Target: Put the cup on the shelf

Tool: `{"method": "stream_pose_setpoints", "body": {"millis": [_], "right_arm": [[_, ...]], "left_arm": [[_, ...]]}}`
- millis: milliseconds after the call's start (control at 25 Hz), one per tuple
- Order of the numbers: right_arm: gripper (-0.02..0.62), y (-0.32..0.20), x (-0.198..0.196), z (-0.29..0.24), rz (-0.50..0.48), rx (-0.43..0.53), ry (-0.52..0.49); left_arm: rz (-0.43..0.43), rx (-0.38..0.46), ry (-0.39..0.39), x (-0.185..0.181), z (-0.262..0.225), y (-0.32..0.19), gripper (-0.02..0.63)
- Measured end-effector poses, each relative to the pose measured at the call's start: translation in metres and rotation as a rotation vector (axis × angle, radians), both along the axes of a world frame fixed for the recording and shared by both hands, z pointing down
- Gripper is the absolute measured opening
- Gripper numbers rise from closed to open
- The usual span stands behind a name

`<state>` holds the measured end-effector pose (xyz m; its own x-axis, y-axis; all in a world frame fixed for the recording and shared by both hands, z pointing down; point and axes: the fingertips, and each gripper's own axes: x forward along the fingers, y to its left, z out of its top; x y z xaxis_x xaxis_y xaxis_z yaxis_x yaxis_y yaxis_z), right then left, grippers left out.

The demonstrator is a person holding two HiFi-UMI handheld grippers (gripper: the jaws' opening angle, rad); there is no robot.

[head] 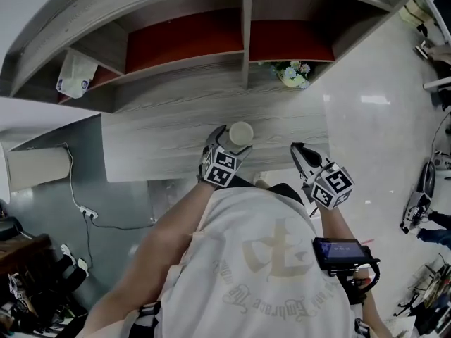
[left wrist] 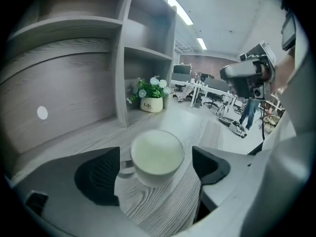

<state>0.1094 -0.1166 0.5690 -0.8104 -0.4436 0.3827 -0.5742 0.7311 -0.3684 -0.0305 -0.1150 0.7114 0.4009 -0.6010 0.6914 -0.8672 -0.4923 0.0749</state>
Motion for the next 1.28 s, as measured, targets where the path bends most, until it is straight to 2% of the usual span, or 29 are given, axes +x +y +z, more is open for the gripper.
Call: {"method": "stream_pose_setpoints", "body": {"millis": [200, 520, 720, 1080, 1280], "right_arm": [[0.003, 0.003, 0.010, 0.000, 0.060, -0.009, 0.005], [0.003, 0.001, 0.004, 0.001, 0.109, -0.014, 0.002], [0.003, 0.004, 0.012, -0.001, 0.149, -0.013, 0.017], [0.003, 0.010, 0.020, -0.001, 0.195, -0.018, 0.024], [0.003, 0.011, 0.027, 0.001, 0.212, -0.021, 0.021]], "left_arm": [[0.093, 0.008, -0.033, 0.001, 0.007, -0.004, 0.466], [0.252, -0.003, -0.037, 0.004, 0.016, -0.010, 0.466], [0.355, -0.006, -0.036, 0.010, 0.019, -0.007, 0.445], [0.460, 0.020, -0.079, 0.019, 0.017, -0.008, 0.416], [0.469, 0.008, -0.091, 0.023, 0.017, -0.008, 0.411]]}}
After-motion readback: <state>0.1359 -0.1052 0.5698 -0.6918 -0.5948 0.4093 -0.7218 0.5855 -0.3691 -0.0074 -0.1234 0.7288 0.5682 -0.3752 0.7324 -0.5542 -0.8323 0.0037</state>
